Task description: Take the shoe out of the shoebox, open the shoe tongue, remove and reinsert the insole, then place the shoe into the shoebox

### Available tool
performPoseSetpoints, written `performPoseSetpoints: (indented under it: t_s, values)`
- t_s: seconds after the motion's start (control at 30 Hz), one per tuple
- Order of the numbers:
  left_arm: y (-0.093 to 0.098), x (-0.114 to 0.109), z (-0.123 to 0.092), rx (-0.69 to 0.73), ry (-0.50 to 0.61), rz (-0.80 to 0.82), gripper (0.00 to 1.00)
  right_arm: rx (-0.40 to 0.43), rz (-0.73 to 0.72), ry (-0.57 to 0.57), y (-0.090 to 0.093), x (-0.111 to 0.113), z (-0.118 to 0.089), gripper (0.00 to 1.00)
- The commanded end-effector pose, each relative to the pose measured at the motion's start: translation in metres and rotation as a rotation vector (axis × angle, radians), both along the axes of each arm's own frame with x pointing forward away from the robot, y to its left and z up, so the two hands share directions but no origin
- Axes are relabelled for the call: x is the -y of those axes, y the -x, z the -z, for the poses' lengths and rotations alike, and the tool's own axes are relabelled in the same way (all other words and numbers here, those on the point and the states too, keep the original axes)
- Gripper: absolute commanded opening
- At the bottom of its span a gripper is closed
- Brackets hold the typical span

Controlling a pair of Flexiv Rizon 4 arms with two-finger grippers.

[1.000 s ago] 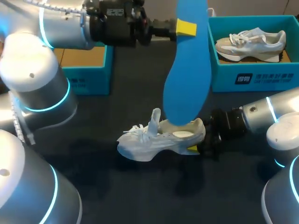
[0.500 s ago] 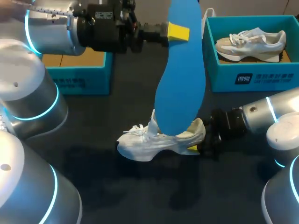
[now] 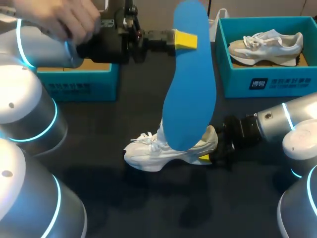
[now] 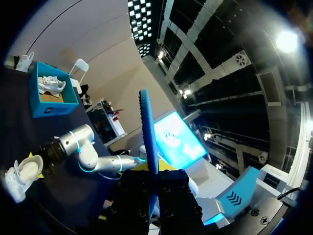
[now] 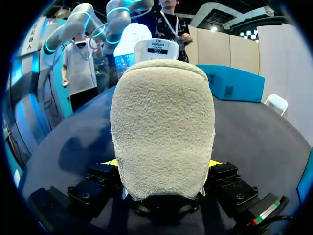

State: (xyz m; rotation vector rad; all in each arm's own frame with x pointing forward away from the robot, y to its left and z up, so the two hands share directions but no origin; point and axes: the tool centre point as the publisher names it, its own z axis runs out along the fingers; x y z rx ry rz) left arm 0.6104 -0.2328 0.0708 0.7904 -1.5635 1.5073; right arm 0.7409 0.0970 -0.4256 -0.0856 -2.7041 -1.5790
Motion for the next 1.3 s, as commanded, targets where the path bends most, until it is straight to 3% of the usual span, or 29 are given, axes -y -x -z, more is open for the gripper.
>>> performPoseSetpoints:
  t_s: [0.03, 0.77, 0.8, 0.83, 0.87, 1.3]
  values:
    - [0.0039, -0.0016, 0.0017, -0.001, 0.002, -0.007, 0.0, 0.0, 0.001, 0.005, -0.0009, -0.004, 0.0038, 0.0]
    - [0.0039, -0.0016, 0.0017, -0.001, 0.002, -0.007, 0.0, 0.0, 0.001, 0.005, -0.0009, -0.004, 0.0038, 0.0]
    - [0.0039, -0.0016, 0.0017, -0.001, 0.002, -0.007, 0.0, 0.0, 0.001, 0.005, -0.0009, -0.004, 0.0038, 0.04]
    - [0.0039, -0.0016, 0.0017, -0.001, 0.002, -0.007, 0.0, 0.0, 0.001, 0.005, -0.0009, -0.004, 0.0038, 0.46]
    - [0.0039, -0.0016, 0.0017, -0.001, 0.002, -0.007, 0.0, 0.0, 0.001, 0.005, -0.0009, -0.004, 0.0038, 1.0]
    - [0.0039, -0.0016, 0.0017, -0.001, 0.002, -0.007, 0.0, -0.003, -0.006, 0.031, 0.0022, 0.0001, -0.0012, 1.0]
